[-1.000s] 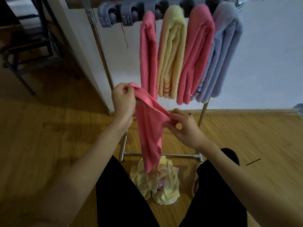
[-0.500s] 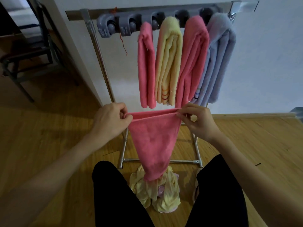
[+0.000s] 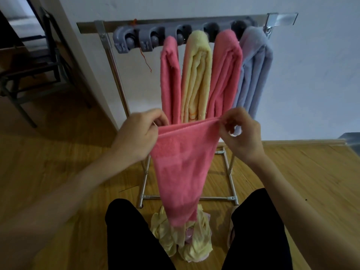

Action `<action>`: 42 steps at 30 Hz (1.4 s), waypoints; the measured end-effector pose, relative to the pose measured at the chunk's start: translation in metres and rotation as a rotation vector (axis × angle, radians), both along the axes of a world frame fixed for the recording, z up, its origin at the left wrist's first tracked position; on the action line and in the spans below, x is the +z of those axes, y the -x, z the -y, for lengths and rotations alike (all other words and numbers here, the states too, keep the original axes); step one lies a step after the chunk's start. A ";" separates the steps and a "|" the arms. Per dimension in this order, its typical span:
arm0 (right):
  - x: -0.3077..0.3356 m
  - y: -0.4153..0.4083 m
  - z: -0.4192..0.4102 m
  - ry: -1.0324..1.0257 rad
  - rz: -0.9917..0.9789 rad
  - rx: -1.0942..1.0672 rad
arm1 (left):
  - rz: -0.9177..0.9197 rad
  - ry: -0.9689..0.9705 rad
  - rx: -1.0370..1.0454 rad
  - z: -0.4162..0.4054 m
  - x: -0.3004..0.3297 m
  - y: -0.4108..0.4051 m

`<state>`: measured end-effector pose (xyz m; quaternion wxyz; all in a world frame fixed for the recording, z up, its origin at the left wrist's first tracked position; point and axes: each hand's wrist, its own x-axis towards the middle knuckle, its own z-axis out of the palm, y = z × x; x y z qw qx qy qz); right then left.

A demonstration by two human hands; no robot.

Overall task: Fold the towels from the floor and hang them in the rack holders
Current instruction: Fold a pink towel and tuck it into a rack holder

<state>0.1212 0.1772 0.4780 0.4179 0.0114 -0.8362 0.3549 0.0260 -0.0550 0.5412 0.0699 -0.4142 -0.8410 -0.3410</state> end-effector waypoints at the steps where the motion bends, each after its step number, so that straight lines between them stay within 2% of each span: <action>1: 0.006 0.005 0.000 0.030 -0.042 -0.024 | -0.018 -0.049 -0.005 -0.001 0.009 0.003; 4: 0.015 0.018 0.002 0.055 0.023 -0.082 | -0.002 0.009 -0.041 -0.007 0.019 0.007; 7: 0.016 0.020 0.005 0.017 0.051 -0.117 | 0.199 0.181 -0.229 -0.010 0.014 -0.002; 14: 0.017 0.020 0.015 0.008 0.120 -0.001 | 0.191 0.571 -0.473 -0.006 0.009 -0.002; 19: 0.017 0.020 0.020 -0.033 0.185 0.106 | 0.139 0.747 -0.569 -0.005 0.007 0.001; 22: 0.015 0.021 0.023 -0.056 0.218 0.150 | -0.026 0.672 -0.707 -0.008 0.005 0.002; 27: 0.016 0.020 0.020 -0.027 0.211 0.148 | -0.640 0.531 -0.669 -0.013 0.006 -0.005; 31: 0.018 0.018 0.013 -0.045 0.240 0.152 | -0.873 0.435 -0.715 -0.018 0.006 -0.005; 34: 0.018 0.017 0.012 -0.077 0.220 0.137 | -0.857 0.460 -0.762 -0.023 0.003 0.000; 39: 0.020 0.012 0.012 -0.044 0.151 0.197 | -0.695 0.374 -0.503 -0.027 0.002 0.011; 42: 0.024 0.011 0.011 -0.048 0.205 0.243 | -0.621 0.298 -0.407 -0.032 0.001 0.012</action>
